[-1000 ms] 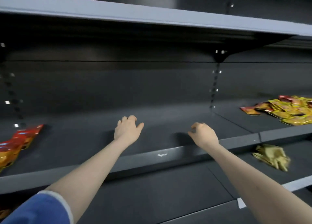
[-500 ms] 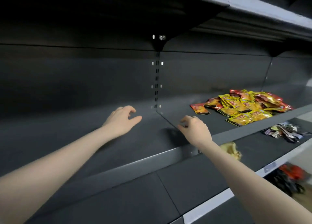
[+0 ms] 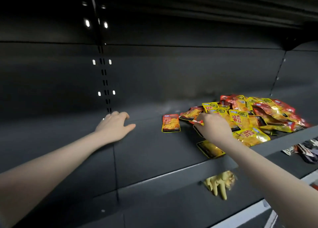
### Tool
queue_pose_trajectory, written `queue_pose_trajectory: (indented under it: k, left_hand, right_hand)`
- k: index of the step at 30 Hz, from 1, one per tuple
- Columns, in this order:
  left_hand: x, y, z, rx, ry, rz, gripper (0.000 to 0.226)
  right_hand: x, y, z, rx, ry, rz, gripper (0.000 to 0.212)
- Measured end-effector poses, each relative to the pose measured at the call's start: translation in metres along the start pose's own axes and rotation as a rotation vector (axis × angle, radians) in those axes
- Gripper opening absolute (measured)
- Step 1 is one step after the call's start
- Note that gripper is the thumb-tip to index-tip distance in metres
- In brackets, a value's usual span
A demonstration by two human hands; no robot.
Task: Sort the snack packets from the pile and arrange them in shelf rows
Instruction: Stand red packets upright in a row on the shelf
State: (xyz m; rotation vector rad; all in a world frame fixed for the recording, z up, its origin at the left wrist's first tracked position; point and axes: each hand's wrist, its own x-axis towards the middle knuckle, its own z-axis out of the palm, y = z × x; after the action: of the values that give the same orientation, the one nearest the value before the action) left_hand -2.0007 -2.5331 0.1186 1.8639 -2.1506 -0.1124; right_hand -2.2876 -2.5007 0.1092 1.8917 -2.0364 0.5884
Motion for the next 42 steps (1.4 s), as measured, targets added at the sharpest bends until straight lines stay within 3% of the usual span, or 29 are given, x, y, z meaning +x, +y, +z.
queue_pose_trajectory:
  k: [8,14,19,25,28,38,42]
  left_hand:
    - [0.043,0.125,0.055,-0.074,-0.016,-0.245,0.053]
    - [0.075,0.173,0.078,0.009,-0.064,-0.403,0.068]
    - [0.091,0.172,0.075,-0.121,-0.106,-0.597,0.08]
    - [0.086,0.152,0.077,-0.391,-0.016,-0.56,0.067]
    - [0.08,0.141,0.077,-0.406,0.017,-0.524,0.065]
    - [0.067,0.101,0.069,-0.482,0.071,-0.504,0.042]
    - [0.062,0.094,0.066,-0.529,0.066,-0.515,0.042]
  right_hand:
    - [0.054,0.117,0.004,0.06,-0.045,-0.136,0.029]
    - [0.072,0.15,0.009,0.075,-0.078,-0.183,0.03]
    - [0.084,0.153,0.019,0.082,-0.084,-0.243,0.031]
    - [0.098,0.142,0.027,0.116,-0.109,-0.316,0.031]
    - [0.106,0.132,0.03,0.113,-0.124,-0.377,0.032]
    - [0.135,0.085,0.052,-0.027,-0.44,-0.695,0.041]
    - [0.146,0.074,0.056,-0.078,-0.565,-0.713,0.051]
